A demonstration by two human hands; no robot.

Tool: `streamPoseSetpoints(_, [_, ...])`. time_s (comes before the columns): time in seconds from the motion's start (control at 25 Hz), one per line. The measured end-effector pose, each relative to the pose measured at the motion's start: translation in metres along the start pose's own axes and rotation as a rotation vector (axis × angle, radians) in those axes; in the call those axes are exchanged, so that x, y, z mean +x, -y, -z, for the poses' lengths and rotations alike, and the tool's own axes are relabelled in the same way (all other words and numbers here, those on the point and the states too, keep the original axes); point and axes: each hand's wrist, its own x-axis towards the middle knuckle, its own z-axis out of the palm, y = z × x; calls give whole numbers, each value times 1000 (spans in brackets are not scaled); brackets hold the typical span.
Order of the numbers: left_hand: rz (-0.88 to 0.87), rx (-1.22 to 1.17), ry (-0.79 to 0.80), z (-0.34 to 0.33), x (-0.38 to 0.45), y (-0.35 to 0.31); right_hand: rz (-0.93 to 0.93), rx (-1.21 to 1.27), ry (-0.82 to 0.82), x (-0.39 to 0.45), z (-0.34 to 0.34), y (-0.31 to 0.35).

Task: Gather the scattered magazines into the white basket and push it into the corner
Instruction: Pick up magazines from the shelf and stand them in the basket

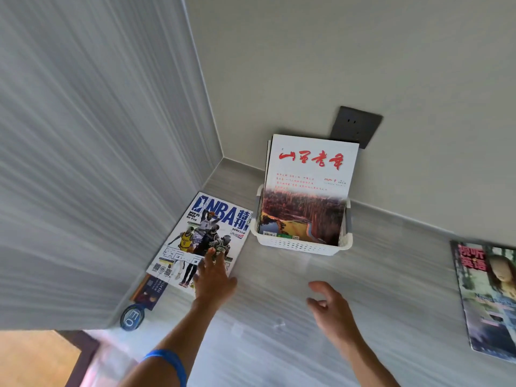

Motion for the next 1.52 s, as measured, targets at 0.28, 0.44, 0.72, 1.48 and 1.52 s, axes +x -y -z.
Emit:
streamPoseSetpoints(0.28, [-155,330,-144,-5,29,11,11,-92,79,-14,-31,2])
streamPoseSetpoints(0.44, [5,59,-205,35,39,26,7,-106,93,-25,-38,6])
streamPoseSetpoints(0.72, [-175,-315,465,9,-48,72,-115,68,278,-34,-70,7])
streamPoseSetpoints(1.48, [-322,-874,-175,-21,-129,-31,-133,135,-94,-72,8,-31])
streamPoseSetpoints(1.52, [-389,-889,-179,-10,-134,-38,-174,237,-167,-65,32,-30])
